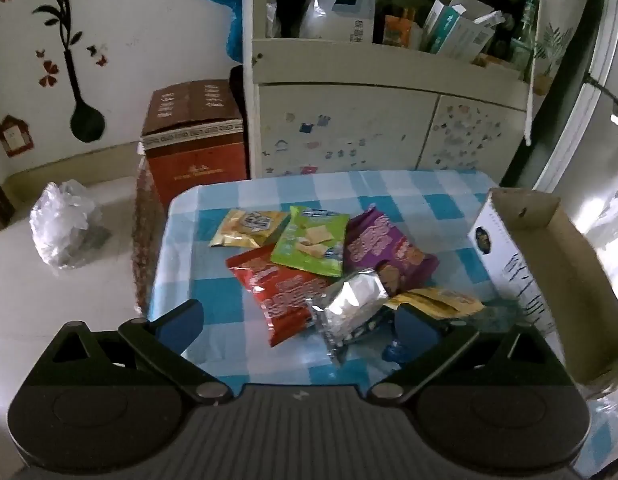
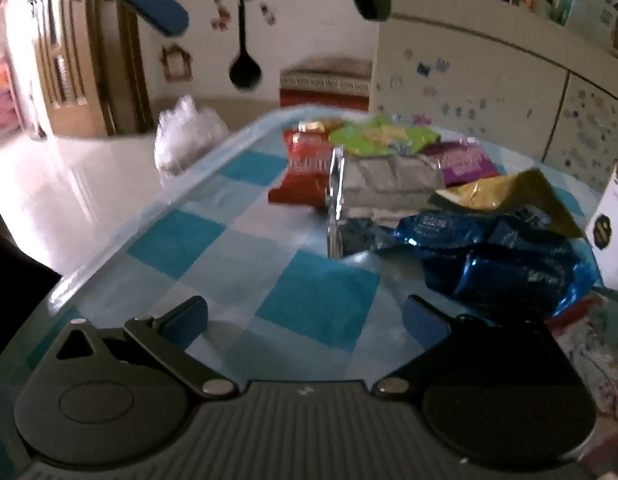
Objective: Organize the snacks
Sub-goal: 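Move both grippers over the snack pile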
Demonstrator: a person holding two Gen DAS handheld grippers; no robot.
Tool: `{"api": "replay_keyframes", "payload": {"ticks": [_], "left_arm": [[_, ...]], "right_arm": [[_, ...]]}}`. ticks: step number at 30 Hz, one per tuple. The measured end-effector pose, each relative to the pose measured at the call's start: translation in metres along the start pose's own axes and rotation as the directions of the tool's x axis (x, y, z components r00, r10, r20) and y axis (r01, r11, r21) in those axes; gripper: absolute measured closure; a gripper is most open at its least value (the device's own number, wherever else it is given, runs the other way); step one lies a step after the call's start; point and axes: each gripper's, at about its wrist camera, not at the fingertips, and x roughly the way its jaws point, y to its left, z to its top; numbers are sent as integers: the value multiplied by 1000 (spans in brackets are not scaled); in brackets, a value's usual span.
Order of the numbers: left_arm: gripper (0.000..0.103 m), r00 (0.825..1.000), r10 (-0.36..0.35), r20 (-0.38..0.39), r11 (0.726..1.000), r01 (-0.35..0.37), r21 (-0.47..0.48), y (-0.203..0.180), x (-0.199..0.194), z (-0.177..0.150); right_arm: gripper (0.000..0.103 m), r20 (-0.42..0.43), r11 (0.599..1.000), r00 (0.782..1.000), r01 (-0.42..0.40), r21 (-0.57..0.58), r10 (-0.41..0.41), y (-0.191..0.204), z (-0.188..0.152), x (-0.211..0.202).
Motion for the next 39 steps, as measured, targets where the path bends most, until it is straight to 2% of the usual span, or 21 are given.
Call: {"api": "replay_keyframes", "payload": {"ticks": [3,4,6,9,12,18,24,28,32,39], "left_arm": [[0,1000,2,1,1000,-2,-1,3,-2,0],[0,1000,1,0,1000,-1,-3,4,-2,0],[0,1000,8,-2,1000,-8,-3,5,-2,-1],[0,1000,22,-12,1000,-22,-1,7,-1,-1],[0,1000,25,-18,1000,-25,-8,10,-2,-1],[0,999,41,-8,999,-41,-3,14,-7,-4],[0,998,57,5,998,-57,9,15,-13,-9],[0,998,58,3,998,-58,9,15,-18,-15],[0,997,72,-1,997,-72,12,15,-21,-23],[0,996,84,-15,996,-84,14,15,-25,-35]], "right_arm": [[0,-114,999,993,7,37,-2,4,9,-4],[0,-124,999,992,5,33,-1,5,6,-4],[1,-206,1000,979,7,21,-2,8,5,-14],[1,-224,991,974,5,135,25,3,6,-22],[1,-205,963,979,46,265,9,-3,7,-37],[1,-125,958,988,125,258,-95,-8,17,-76],[1,-93,924,959,281,258,-266,-17,27,-112],[1,-52,903,939,341,262,-340,-22,33,-135],[1,-29,864,910,402,302,-414,-22,33,-152],[1,-84,849,919,389,357,-386,-22,33,-155]]}}
